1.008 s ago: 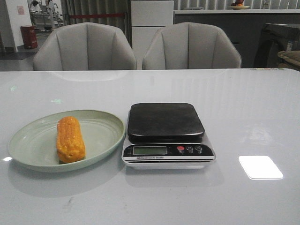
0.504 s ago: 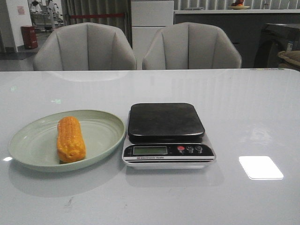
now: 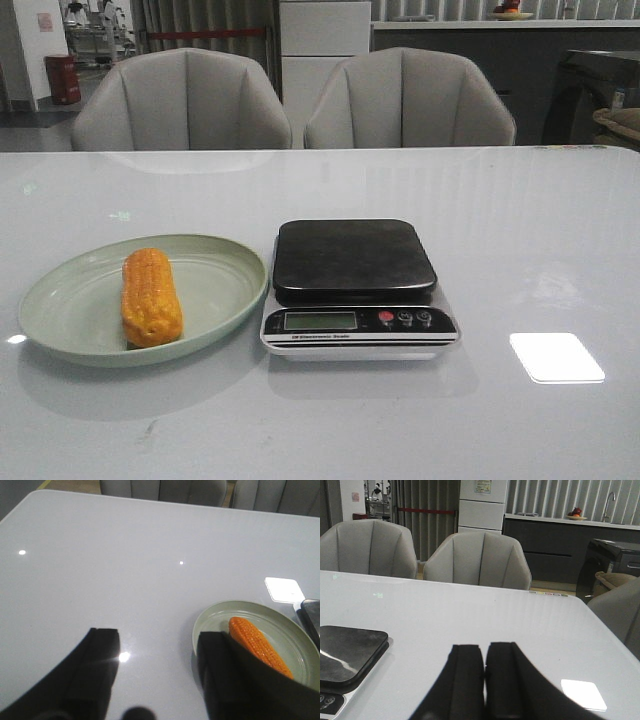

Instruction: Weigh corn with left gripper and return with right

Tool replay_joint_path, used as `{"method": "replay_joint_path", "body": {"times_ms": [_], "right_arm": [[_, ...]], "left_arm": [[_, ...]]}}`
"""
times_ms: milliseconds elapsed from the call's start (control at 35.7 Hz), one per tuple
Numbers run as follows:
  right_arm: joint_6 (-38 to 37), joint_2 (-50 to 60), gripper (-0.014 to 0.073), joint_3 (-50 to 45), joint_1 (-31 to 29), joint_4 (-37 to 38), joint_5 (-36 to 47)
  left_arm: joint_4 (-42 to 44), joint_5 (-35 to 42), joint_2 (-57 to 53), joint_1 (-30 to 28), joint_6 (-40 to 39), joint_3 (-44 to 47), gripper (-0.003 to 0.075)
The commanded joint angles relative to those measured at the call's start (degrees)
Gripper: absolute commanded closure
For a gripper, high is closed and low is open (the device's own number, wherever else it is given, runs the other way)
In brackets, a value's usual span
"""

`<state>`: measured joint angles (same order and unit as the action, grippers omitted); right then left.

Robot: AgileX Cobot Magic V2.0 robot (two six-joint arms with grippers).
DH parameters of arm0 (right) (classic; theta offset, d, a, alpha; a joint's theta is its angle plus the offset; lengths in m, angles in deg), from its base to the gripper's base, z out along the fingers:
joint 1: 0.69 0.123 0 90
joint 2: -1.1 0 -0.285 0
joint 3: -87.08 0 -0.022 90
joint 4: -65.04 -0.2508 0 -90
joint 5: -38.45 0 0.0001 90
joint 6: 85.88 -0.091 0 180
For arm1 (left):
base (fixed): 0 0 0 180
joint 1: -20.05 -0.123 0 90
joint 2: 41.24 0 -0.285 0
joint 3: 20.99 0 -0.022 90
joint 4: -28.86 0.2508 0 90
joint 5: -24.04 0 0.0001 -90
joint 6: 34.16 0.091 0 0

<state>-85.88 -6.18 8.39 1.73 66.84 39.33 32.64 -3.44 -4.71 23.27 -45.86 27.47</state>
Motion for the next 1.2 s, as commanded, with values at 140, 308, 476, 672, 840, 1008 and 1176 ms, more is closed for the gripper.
{"method": "replay_joint_path", "body": {"times_ms": [140, 308, 476, 672, 840, 1008, 1176], "right_arm": [[0.31, 1.12, 0.0411, -0.58, -0.19, 0.59, 4.77], [0.31, 1.12, 0.0411, -0.58, -0.19, 0.59, 4.77], [0.31, 1.12, 0.0411, -0.58, -0.19, 0.59, 4.77], [0.31, 1.12, 0.0411, -0.58, -0.19, 0.59, 4.77], [0.31, 1.12, 0.0411, -0.58, -0.19, 0.59, 4.77], [0.31, 1.12, 0.0411, -0.58, -0.19, 0.59, 4.77], [0.31, 1.12, 0.0411, -0.58, -0.19, 0.59, 4.77]], "left_arm": [[-2.71, -0.94, 11.4, 6.0, 0.57, -8.39, 0.0227], [-5.88, -0.4, 22.66, 14.05, -0.12, -13.17, 0.0226], [-6.01, -0.88, 34.98, 18.79, -1.75, -17.99, 0.0181], [-6.34, -1.62, 48.25, 21.99, -4.6, -24.88, 0.0153], [-7.76, -3.85, 58.54, 24.74, -4.6, -30.85, 0.0154], [-7.78, -7.53, 66.85, 25.34, -6.36, -35.34, 0.0154], [-7.78, -6.56, 71.73, 25.34, -7.68, -35.74, 0.0156]]}}
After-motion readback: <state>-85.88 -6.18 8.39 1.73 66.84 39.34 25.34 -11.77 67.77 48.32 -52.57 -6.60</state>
